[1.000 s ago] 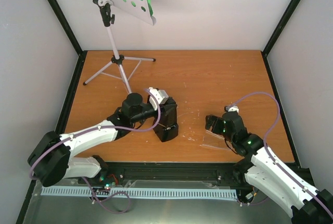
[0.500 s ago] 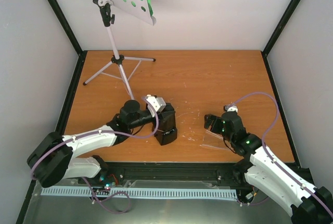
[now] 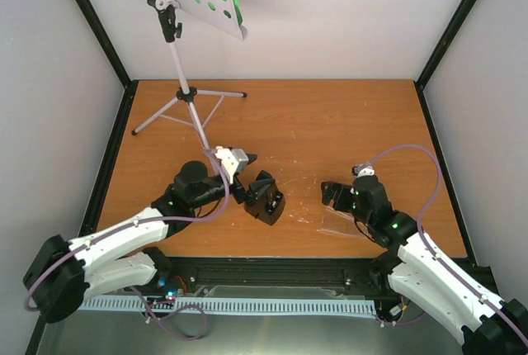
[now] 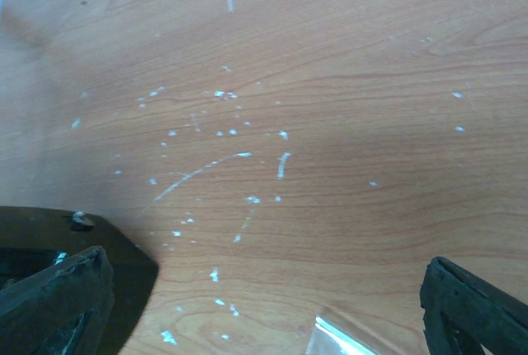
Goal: Pack up the instrument practice props
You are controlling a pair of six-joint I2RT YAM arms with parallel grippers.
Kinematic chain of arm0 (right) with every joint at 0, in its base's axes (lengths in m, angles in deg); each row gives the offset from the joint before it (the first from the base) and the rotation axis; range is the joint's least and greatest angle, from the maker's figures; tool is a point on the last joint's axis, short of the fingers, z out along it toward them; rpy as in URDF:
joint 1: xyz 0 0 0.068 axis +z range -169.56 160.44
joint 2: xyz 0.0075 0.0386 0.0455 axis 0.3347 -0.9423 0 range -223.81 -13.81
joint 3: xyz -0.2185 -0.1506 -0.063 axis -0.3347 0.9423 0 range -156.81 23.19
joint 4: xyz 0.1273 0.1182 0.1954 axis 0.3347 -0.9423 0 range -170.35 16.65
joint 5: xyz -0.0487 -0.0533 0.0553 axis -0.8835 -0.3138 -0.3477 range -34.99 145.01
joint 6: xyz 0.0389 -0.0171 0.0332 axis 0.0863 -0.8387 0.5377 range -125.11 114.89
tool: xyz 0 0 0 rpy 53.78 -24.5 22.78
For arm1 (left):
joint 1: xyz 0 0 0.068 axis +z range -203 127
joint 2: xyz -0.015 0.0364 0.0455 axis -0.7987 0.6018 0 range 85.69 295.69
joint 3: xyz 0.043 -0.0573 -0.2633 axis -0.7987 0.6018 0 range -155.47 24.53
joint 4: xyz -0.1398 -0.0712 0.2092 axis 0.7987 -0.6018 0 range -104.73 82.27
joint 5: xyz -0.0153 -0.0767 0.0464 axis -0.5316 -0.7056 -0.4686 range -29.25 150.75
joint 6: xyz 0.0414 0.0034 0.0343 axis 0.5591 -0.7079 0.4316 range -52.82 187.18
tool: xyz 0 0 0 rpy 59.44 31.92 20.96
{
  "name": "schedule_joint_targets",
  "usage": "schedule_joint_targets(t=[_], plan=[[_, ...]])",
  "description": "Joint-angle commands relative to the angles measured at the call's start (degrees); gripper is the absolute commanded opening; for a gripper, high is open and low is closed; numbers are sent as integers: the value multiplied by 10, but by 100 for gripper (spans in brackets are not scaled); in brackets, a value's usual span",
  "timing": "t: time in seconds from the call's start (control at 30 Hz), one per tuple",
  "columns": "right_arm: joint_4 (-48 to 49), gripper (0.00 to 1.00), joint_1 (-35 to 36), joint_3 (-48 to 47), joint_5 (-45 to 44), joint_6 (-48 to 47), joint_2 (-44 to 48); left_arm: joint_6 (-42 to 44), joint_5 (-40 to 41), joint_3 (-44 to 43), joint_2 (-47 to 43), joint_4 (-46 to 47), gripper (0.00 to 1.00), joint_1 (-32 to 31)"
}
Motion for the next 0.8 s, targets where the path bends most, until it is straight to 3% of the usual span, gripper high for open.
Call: schedule_joint_targets(t=[0.0,0.13,0.27,0.37,0.53,0.7,0.77], plan=[[14,100,-1,-47,52,-52,4,-119,54,-62,-64,-105,99,-2],[38,100,-2,-77,94,-63,-41,-282,58,-93,-88,-250,99,19],[99,100,-1,-89,158,-72,-123,-432,13,-28,-130,-296,100,37],[141,98,-1,-103,192,-72,-192,-506,23,28,-176,-322,99,43],[188,96,-2,-121,201,-84,-279,-556,17,85,-213,-365,99,56],[210,88,-2,-148,242,-87,-373,-569,-38,138,-169,-306,76,63],[220,77,-1,-158,264,-90,-413,-566,-48,147,-142,-274,71,64]])
